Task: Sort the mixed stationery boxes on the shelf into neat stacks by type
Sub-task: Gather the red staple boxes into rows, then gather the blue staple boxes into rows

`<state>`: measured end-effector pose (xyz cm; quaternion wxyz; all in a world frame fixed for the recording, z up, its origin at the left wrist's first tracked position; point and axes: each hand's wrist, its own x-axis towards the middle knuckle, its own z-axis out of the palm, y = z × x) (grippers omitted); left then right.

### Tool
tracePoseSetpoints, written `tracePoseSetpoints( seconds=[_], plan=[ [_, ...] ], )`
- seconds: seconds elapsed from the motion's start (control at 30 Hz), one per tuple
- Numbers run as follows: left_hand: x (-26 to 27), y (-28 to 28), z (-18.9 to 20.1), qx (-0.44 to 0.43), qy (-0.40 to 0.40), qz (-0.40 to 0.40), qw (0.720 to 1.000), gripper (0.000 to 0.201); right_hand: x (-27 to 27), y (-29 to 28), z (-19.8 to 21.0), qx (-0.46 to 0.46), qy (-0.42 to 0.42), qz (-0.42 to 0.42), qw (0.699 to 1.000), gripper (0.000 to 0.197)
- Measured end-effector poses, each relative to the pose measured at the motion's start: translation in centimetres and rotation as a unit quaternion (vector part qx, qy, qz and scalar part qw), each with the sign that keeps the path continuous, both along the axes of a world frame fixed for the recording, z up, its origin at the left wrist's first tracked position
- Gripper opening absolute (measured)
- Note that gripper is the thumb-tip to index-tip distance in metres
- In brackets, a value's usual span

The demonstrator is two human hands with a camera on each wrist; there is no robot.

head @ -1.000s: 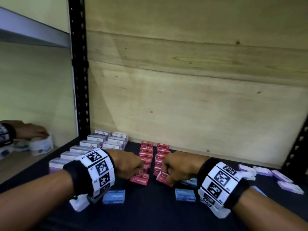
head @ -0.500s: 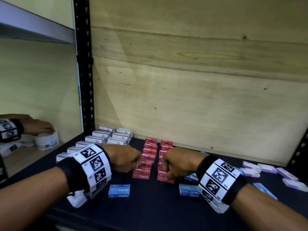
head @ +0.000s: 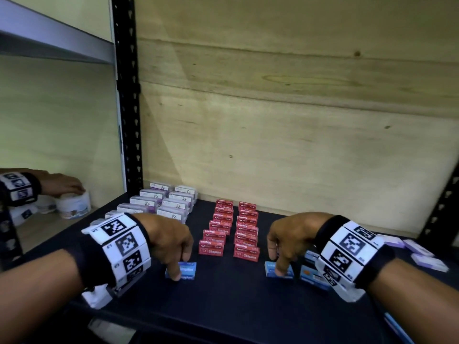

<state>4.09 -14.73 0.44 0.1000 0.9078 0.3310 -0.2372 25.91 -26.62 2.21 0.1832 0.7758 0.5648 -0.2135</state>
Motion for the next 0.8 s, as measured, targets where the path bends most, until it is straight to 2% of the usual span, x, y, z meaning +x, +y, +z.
tracePoseSetpoints(
  seconds=[0.27,0.43,0.6,0.8],
  plan=[
    [-0.2,-1.1,0.7,0.013,0.016,-0.009,1.000,0.033,-0.2,-1.3,-1.9,0.048,-0.024,0.010,0.999,0.048],
    [0.6,-2.2,2.6,-0.009,-0.018,-0.025,1.000,0.028,0.1,-1.7,-2.0,0.041,0.006,0.015,0.999,0.039],
    [3.7,-2.7,4.4,0.015,-0.082,-0.065,0.994,0.024,1.9,-3.2,-0.4,0.085,0.021,0.002,0.996,0.038],
    [9.9,-2.6,5.4,0.045,-0.093,-0.127,0.986,0.030,7.1,-4.3,1.5,0.143,0.026,-0.048,0.988,0.035]
  ],
)
